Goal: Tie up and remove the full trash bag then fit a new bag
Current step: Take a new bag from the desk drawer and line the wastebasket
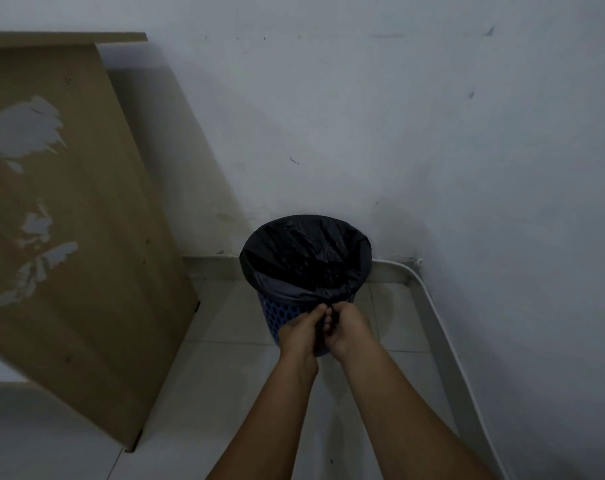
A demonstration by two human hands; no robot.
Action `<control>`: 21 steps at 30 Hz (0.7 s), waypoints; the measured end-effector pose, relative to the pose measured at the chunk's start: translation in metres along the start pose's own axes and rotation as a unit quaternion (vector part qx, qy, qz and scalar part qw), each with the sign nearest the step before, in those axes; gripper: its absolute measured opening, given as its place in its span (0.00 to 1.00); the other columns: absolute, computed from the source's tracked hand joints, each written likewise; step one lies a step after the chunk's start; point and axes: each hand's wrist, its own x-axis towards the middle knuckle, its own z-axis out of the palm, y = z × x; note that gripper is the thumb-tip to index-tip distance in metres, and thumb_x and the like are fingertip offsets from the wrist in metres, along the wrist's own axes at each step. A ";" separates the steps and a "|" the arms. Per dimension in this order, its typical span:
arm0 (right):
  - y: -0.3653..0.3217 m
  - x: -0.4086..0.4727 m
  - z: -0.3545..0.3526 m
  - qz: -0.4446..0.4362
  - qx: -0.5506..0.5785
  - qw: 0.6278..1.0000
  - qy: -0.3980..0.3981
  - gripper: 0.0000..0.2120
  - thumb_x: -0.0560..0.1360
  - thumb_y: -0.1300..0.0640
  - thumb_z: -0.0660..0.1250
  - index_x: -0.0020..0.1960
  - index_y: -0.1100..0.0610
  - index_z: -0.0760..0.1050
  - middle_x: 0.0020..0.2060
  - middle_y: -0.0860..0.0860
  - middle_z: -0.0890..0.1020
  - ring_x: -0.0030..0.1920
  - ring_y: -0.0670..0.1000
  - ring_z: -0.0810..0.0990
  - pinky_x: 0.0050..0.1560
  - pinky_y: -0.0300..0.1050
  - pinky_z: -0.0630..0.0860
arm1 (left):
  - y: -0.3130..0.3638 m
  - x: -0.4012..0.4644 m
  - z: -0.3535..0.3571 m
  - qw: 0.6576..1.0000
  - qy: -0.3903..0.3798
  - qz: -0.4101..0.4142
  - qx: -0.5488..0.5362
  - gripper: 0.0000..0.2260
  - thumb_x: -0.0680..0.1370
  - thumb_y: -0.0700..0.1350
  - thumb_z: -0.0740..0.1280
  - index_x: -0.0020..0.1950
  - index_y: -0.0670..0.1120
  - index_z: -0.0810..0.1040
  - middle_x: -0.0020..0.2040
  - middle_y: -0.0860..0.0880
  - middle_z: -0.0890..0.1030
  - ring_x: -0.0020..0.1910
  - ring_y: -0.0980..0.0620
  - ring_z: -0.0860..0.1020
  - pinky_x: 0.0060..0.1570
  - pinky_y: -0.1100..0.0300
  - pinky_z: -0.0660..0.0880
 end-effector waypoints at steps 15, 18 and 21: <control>-0.004 0.008 -0.012 0.022 -0.105 0.992 -0.064 0.12 0.85 0.58 0.65 0.55 0.67 0.82 0.43 0.59 0.86 0.44 0.57 0.84 0.32 0.45 0.81 | -0.004 -0.001 0.008 0.995 0.035 0.077 0.061 0.05 0.77 0.41 0.77 0.49 0.40 0.87 0.44 0.44 0.88 0.46 0.45 0.86 0.37 0.59 0.80; 0.007 0.011 -0.015 -0.040 -0.109 0.992 -0.042 0.13 0.82 0.60 0.69 0.61 0.67 0.84 0.55 0.62 0.87 0.55 0.62 0.86 0.46 0.51 0.84 | -0.009 0.001 0.007 0.992 0.040 0.103 0.057 0.04 0.77 0.40 0.77 0.47 0.39 0.85 0.44 0.42 0.87 0.46 0.43 0.85 0.44 0.53 0.84; 0.017 0.011 -0.018 -0.128 -0.147 0.981 0.009 0.08 0.78 0.58 0.71 0.51 0.60 0.88 0.48 0.58 0.90 0.52 0.59 0.88 0.51 0.53 0.86 | -0.009 0.003 0.005 0.992 0.035 0.109 0.048 0.04 0.77 0.38 0.76 0.47 0.38 0.85 0.45 0.42 0.87 0.46 0.43 0.85 0.44 0.53 0.83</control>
